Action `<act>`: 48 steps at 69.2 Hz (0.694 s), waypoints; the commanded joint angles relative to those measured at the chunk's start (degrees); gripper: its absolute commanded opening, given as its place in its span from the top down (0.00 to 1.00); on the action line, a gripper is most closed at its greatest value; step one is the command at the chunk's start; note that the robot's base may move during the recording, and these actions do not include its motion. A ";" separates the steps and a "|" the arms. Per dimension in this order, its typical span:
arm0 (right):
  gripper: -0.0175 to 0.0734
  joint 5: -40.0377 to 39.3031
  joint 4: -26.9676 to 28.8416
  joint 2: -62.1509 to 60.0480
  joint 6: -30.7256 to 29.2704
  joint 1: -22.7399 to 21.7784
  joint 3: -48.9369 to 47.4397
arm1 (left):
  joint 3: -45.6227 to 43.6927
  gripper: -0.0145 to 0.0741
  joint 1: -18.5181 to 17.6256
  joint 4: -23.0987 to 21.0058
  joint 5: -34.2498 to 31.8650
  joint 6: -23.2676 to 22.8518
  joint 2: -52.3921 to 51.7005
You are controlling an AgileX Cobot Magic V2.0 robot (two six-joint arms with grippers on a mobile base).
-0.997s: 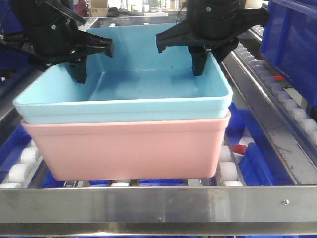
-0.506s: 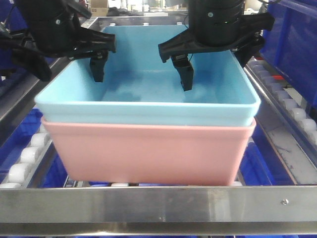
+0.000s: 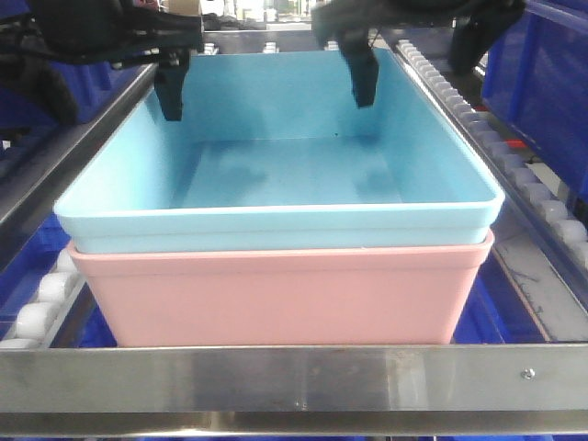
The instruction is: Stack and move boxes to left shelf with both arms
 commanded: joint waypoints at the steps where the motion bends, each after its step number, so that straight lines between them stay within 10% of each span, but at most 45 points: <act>1: 0.13 -0.86 -3.14 -4.90 -0.37 0.02 -2.09 | -2.01 0.26 -0.37 0.59 -0.34 0.81 -4.47; 14: 0.17 -0.60 -3.14 -7.79 -0.37 0.08 -2.09 | -2.01 0.34 -0.37 0.39 1.33 1.88 -8.19; 34: 0.77 0.78 -3.14 -8.88 -0.37 0.08 -2.02 | -2.01 0.87 -0.37 -0.05 4.38 3.38 -10.32; 48: 0.75 1.06 -3.14 -8.88 -0.43 0.08 -1.98 | -1.46 0.84 -0.84 -1.50 6.10 6.93 -11.41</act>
